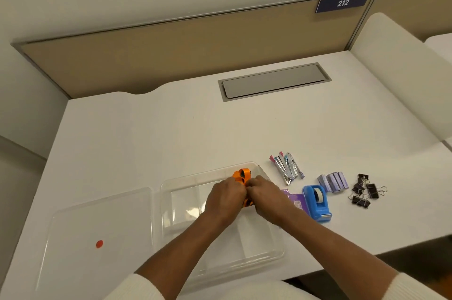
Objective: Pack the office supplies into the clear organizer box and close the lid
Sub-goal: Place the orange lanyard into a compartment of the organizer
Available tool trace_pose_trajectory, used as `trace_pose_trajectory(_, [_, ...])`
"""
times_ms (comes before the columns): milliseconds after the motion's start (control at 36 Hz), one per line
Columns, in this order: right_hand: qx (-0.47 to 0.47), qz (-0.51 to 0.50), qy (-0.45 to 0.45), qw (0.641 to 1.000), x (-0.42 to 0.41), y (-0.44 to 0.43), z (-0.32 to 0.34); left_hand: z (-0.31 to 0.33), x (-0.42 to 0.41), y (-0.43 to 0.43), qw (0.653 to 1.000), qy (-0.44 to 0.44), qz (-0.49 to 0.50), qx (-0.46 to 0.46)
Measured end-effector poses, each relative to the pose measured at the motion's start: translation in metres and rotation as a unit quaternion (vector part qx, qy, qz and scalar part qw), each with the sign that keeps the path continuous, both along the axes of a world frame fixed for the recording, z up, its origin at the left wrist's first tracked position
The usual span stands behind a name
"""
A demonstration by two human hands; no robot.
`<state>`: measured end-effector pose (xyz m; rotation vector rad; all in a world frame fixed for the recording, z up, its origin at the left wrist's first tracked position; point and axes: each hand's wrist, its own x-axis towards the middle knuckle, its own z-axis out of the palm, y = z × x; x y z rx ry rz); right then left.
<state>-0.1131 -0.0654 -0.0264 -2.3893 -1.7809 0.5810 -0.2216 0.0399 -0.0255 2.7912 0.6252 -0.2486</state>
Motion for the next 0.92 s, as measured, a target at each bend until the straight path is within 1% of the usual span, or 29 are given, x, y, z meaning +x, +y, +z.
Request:
trace_pose_trajectory(139, [-0.025,0.005,0.021,0.999,0.012,0.005,-0.004,0.001,0.003,0.0,1.0,-0.01,0.013,-0.02])
trace_pose_trajectory(250, [0.032,0.006,0.031,0.999,0.02,-0.001,0.009,0.017,0.004,0.009,0.997,-0.035,0.014,-0.074])
trace_pose_trajectory(333, [0.067,-0.024,0.019,0.997,0.025,-0.011,0.014,0.025,-0.004,0.018,0.996,-0.068,0.023,-0.058])
trace_pose_trajectory(417, [0.067,-0.048,0.012,0.997,0.026,-0.016,0.011,0.023,-0.013,0.026,0.99,-0.117,0.064,-0.043])
trace_pose_trajectory(444, [0.069,-0.053,0.003,0.996,0.025,-0.017,0.01,0.021,-0.015,0.029,0.989,-0.121,0.074,-0.045])
trace_pose_trajectory(500, [0.068,-0.055,-0.027,0.996,0.023,-0.019,0.005,0.015,-0.019,0.033,0.99,-0.106,0.075,-0.06])
trace_pose_trajectory(583, [0.045,-0.049,-0.045,0.997,0.014,-0.018,-0.002,0.009,-0.021,0.03,0.995,-0.058,0.016,-0.079])
trace_pose_trajectory(639, [0.035,-0.057,-0.05,0.997,0.008,-0.017,-0.004,0.005,-0.019,0.025,0.996,-0.05,-0.018,-0.077])
trace_pose_trajectory(722, [0.024,-0.058,-0.065,0.996,0.002,-0.013,0.001,-0.003,-0.015,0.019,0.996,-0.05,-0.038,-0.062])
trace_pose_trajectory(806, [0.045,-0.039,-0.075,0.995,-0.002,-0.007,0.001,-0.009,-0.01,0.017,0.997,-0.044,-0.043,-0.047])
trace_pose_trajectory(917, [0.039,-0.034,-0.05,0.997,-0.004,-0.001,-0.008,-0.003,-0.005,0.012,0.999,-0.029,-0.024,0.004])
